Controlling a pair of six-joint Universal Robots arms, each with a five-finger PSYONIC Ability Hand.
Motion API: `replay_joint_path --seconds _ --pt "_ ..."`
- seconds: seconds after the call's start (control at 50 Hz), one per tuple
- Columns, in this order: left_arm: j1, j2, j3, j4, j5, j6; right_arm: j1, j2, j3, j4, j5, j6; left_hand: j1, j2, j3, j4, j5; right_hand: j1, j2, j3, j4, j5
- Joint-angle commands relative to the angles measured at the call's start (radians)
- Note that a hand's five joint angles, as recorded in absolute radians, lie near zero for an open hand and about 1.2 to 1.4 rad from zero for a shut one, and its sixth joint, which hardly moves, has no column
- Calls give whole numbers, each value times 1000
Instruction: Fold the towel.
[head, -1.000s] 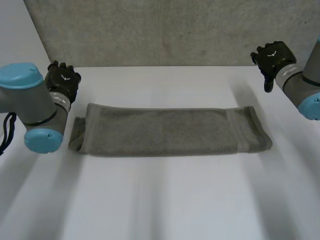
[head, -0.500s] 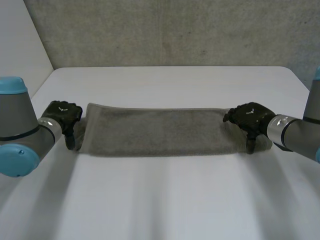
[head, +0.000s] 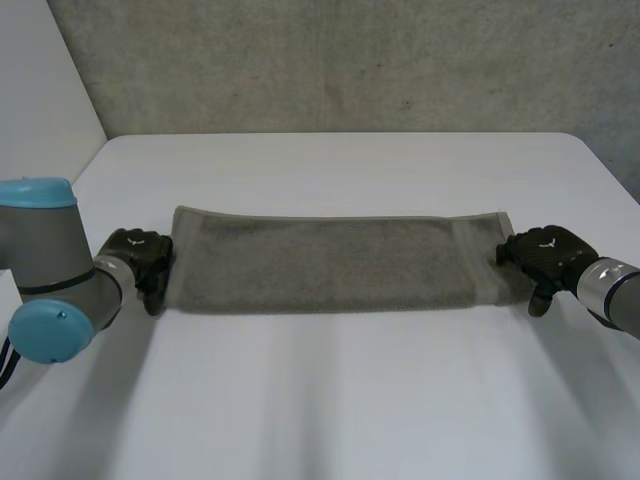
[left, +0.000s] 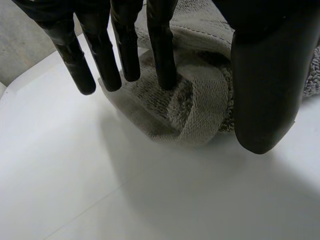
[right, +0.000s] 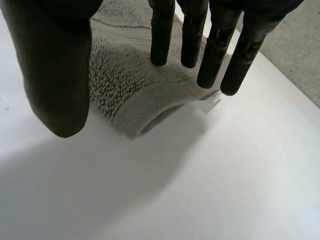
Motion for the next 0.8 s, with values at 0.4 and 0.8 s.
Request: replay_joint_path --seconds 0.4,0.8 --pt "11 15 -8 3 -2 -4 7 5 48 -124 5 76 350 351 351 351 349 902 893 893 887 879" --pt "92 50 -88 3 3 -87 -7 10 48 -127 14 61 597 597 597 597 596 948 939 939 933 925"
